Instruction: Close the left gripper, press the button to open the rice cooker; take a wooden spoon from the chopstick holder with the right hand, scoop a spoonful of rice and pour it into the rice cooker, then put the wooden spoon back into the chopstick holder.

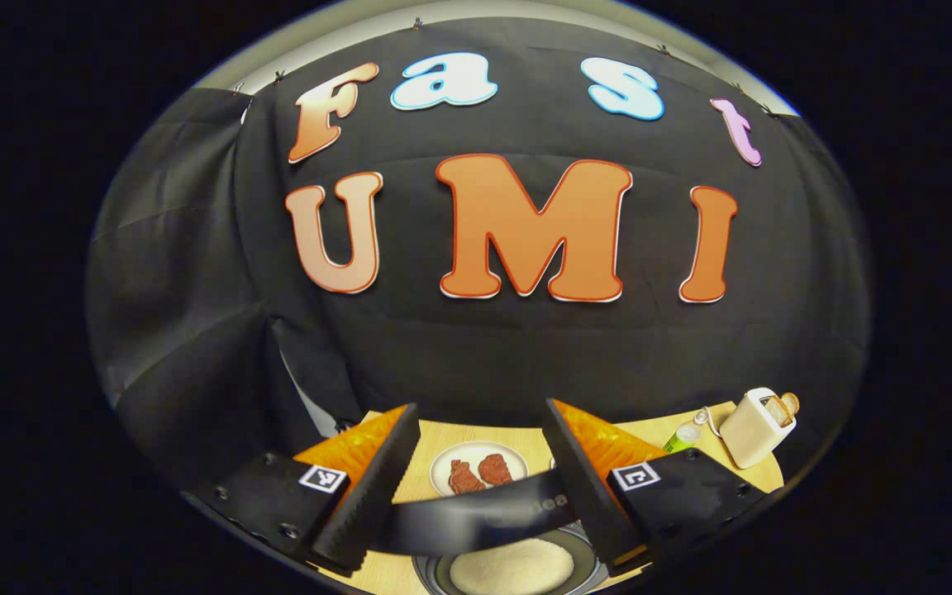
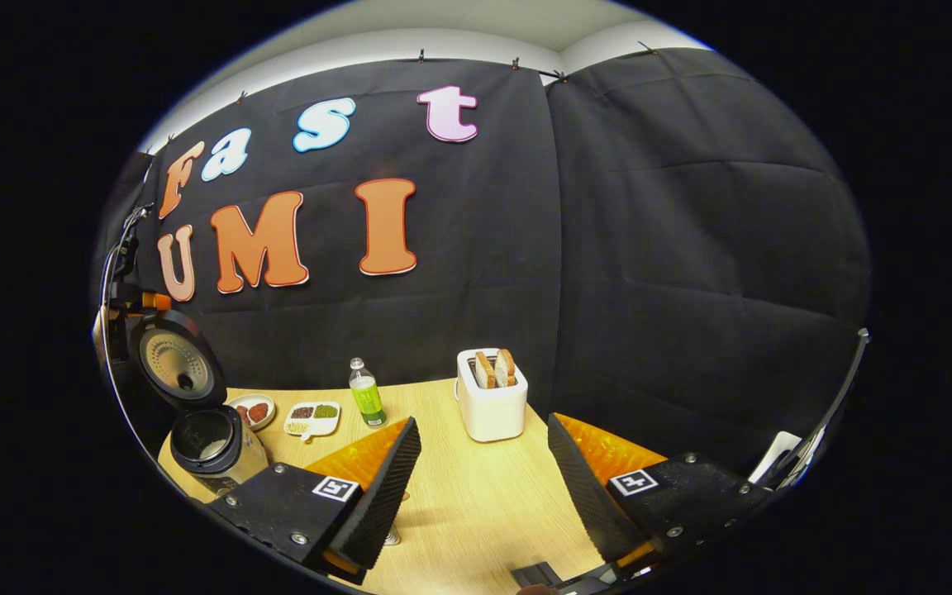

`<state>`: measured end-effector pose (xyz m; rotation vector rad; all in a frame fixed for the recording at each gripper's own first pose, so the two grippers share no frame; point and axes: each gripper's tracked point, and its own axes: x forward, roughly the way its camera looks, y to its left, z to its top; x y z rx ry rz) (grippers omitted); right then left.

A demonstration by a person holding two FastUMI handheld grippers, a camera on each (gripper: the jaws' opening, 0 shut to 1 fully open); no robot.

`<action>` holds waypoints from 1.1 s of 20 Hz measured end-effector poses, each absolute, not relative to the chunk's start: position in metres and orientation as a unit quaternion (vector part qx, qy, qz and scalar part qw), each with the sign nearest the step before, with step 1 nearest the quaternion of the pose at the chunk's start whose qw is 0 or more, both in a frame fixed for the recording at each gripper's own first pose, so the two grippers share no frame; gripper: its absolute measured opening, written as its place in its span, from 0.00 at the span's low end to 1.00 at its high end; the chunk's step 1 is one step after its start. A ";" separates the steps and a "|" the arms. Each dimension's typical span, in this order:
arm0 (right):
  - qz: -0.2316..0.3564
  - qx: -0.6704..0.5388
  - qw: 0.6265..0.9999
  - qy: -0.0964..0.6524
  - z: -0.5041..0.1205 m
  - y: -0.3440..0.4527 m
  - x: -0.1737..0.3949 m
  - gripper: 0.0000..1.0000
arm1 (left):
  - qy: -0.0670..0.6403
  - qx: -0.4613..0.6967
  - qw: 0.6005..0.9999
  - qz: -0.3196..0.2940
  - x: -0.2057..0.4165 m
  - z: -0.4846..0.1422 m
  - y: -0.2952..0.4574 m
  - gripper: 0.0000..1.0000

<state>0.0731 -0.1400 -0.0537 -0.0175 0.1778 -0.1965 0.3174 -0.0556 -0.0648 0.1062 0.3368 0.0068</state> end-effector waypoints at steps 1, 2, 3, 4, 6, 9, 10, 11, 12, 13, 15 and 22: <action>-0.094 -0.007 0.992 0.085 -0.051 -0.136 0.072 0.95 | 0.165 0.047 0.985 0.001 0.307 -0.065 -0.059 0.99; -0.088 -0.003 0.993 0.083 -0.050 -0.131 0.072 0.95 | 0.158 0.042 0.986 -0.005 0.300 -0.067 -0.065 0.99; -0.082 -0.002 0.993 0.084 -0.051 -0.127 0.071 0.95 | 0.157 0.041 0.987 -0.009 0.289 -0.071 -0.069 1.00; -0.078 -0.002 0.993 0.085 -0.052 -0.125 0.069 0.95 | 0.156 0.041 0.987 -0.016 0.280 -0.075 -0.073 1.00; -0.073 -0.004 0.994 0.085 -0.052 -0.124 0.067 0.95 | 0.163 0.042 0.985 -0.026 0.258 -0.089 -0.082 1.00; -0.063 0.005 0.994 0.087 -0.055 -0.121 0.064 0.95 | 0.171 0.042 0.984 -0.034 0.222 -0.118 -0.092 1.00; -0.059 0.006 0.994 0.089 -0.057 -0.119 0.062 0.95 | 0.177 0.039 0.983 -0.035 0.211 -0.134 -0.095 0.98; -0.057 0.006 0.994 0.091 -0.060 -0.118 0.061 0.95 | 0.189 0.040 0.980 -0.036 0.199 -0.153 -0.099 1.00; -0.053 0.004 0.994 0.092 -0.061 -0.116 0.059 0.95 | 0.199 0.041 0.978 -0.036 0.188 -0.171 -0.100 1.00; -0.050 0.001 0.994 0.094 -0.063 -0.116 0.057 0.95 | 0.205 0.043 0.977 -0.034 0.180 -0.185 -0.101 0.98; -0.045 -0.003 0.994 0.095 -0.063 -0.115 0.053 0.95 | 0.207 0.046 0.977 -0.031 0.167 -0.208 -0.101 1.00; -0.046 -0.001 0.994 0.103 -0.070 -0.124 0.040 0.95 | 0.204 0.076 0.976 -0.022 0.145 -0.261 -0.100 0.98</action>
